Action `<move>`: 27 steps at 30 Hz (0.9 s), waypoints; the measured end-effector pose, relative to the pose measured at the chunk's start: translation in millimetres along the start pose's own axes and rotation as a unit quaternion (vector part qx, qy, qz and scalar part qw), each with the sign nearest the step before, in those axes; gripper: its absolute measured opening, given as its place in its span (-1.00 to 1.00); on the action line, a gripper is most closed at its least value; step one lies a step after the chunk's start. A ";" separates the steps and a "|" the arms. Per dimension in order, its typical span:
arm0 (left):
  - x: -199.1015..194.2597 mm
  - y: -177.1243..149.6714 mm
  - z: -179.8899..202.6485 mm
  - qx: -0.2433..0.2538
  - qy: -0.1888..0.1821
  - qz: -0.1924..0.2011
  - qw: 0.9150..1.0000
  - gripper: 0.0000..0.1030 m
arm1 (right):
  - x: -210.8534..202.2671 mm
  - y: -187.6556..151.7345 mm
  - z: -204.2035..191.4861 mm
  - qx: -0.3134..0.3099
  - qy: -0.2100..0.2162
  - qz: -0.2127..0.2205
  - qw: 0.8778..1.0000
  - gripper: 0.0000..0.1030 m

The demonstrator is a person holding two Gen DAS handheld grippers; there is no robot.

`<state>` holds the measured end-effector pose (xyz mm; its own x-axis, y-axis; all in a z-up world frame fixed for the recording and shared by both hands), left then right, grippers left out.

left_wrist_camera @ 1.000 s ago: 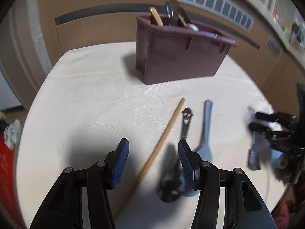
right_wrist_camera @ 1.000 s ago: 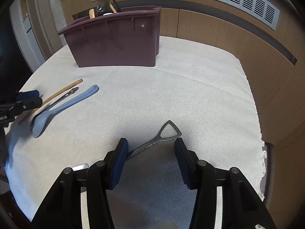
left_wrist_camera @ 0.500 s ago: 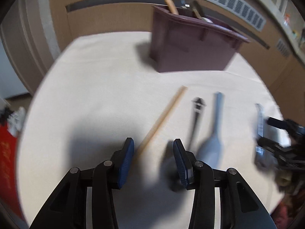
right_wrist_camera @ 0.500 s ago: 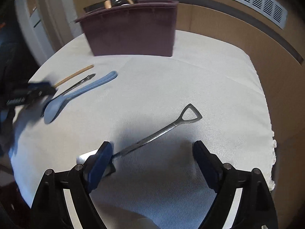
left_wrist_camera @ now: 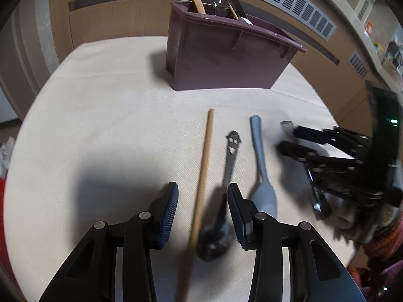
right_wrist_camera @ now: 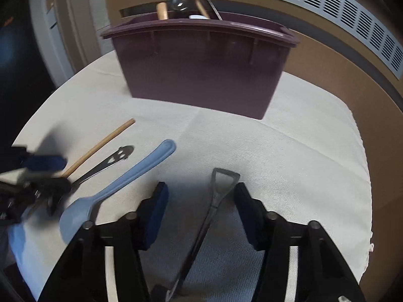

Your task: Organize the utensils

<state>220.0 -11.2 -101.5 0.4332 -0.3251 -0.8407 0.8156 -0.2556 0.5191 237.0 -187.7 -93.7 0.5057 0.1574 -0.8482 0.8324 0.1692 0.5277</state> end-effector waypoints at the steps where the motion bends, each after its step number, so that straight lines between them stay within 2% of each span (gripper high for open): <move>1: 3.6 4.0 2.1 0.006 0.005 -0.005 1.000 -0.27 | -5.4 -1.8 2.1 0.007 0.001 -0.001 1.000 -0.37; 5: 19.1 22.9 14.0 0.052 0.005 -0.026 0.998 -0.33 | -26.8 -8.2 0.2 0.006 0.005 0.018 1.000 -0.38; 7: 23.1 30.2 19.3 0.078 0.012 -0.030 0.996 -0.77 | -35.3 -8.9 0.3 0.006 0.002 0.025 1.000 -0.38; 9: 26.3 32.1 19.6 0.104 0.035 -0.033 0.993 -0.90 | -41.1 -10.0 0.7 0.014 0.003 0.028 1.000 -0.38; 11: 23.4 30.4 13.1 0.102 0.048 -0.024 0.993 -0.90 | -42.1 -10.1 -4.7 0.032 0.018 0.026 0.999 -0.38; 14: 10.8 22.8 -8.8 0.054 0.070 0.012 0.996 -0.91 | -40.6 -9.4 -15.6 0.063 0.058 0.015 0.996 -0.38; 17: -10.9 7.9 -40.6 -0.036 0.058 0.063 0.996 -0.91 | -30.2 -5.6 -33.4 0.085 0.079 -0.003 0.993 -0.38; 22: -43.4 -12.9 -69.9 -0.120 0.020 0.128 0.984 -0.91 | 5.3 9.1 -68.5 0.093 0.057 -0.052 0.993 -0.41; 24: -54.5 -12.4 -72.1 -0.128 0.014 0.146 0.981 -0.91 | 9.7 12.0 -84.0 0.063 0.026 -0.042 0.997 -0.43; 25: -60.9 -12.1 -72.7 -0.131 0.008 0.156 0.979 -0.91 | 11.0 13.3 -94.2 0.037 0.013 -0.036 0.999 -0.48; 26: -68.4 -13.2 -71.9 -0.132 0.004 0.163 0.978 -0.91 | 11.3 14.1 -100.7 0.019 0.015 -0.034 0.999 -0.71; 27: -72.1 -12.7 -70.8 -0.131 0.003 0.168 0.977 -0.91 | 11.2 15.3 -104.0 0.009 0.020 -0.037 0.999 -0.76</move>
<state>205.5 79.9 -58.4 0.6948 -0.3446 -0.6313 0.6972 0.1075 0.7087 231.8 -82.1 -90.3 0.4334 0.1837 -0.8823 0.8712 0.1650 0.4624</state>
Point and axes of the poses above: each gripper's, at about its wrist camera, not at the fingertips, and x roughly the way its jaws point, z to its right, y to its top, the point moved 3 cm from there along x, roughly the way its jaws point, and after that the axes turned 7 degrees about x, right-handed, at the moved point
